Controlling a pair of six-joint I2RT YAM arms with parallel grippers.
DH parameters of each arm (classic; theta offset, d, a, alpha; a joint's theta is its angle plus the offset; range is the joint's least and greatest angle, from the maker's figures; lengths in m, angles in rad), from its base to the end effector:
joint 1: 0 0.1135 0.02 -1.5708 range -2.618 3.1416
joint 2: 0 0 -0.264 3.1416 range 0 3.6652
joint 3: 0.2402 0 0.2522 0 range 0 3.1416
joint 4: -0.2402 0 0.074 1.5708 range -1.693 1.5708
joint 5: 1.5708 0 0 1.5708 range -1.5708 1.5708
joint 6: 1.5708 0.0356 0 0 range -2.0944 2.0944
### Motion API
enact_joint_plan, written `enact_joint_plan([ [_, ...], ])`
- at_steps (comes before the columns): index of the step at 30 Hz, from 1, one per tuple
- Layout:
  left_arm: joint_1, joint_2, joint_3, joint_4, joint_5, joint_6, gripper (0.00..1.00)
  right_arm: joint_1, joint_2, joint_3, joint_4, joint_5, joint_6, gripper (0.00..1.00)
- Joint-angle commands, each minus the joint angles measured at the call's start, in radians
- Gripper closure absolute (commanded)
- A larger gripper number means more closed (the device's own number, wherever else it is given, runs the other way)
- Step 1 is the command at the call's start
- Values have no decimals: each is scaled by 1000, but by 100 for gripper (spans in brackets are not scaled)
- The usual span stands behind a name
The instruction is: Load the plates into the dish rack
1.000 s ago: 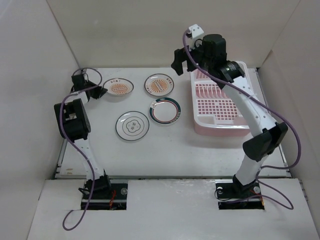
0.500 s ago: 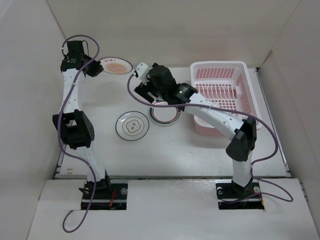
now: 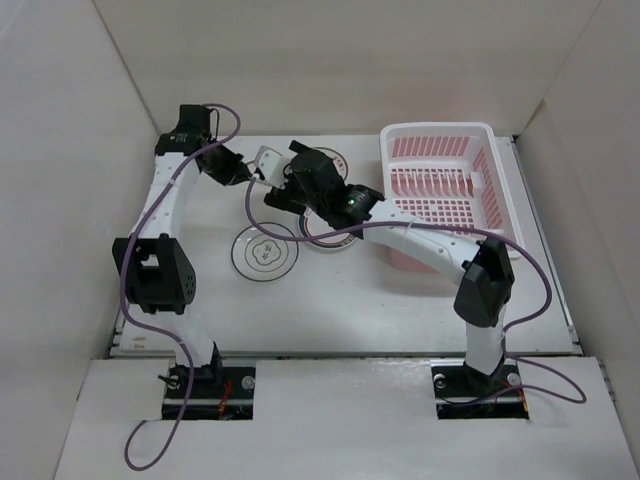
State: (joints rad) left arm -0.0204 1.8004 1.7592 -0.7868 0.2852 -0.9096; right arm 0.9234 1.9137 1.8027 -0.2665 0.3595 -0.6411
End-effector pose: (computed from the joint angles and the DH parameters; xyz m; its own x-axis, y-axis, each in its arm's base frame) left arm 0.4002 -0.0182 0.3408 -0.6178 -0.7449 -0.2518 -0.4524 0.5986 -0.6611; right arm 0.2866 0.3583 0.3551 0.1504 -0.7293 -0.6675 -0.5733 0.4857 -0.6599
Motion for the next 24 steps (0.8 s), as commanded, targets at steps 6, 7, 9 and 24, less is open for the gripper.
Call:
enact_joint_plan([
  [6,-36,-119,23,41,51,-31,100,0,4,15,-4,-117,17,4],
  [7,-36,-130,23,41,51,-31,100,0,4,15,-4,-117,17,4],
  [9,-45,-130,23,52,74,-31,100,0,4,15,-14,-117,17,5],
  [24,-55,-157,-4,92,104,-29,100,-29,50,4,24,-108,78,97],
])
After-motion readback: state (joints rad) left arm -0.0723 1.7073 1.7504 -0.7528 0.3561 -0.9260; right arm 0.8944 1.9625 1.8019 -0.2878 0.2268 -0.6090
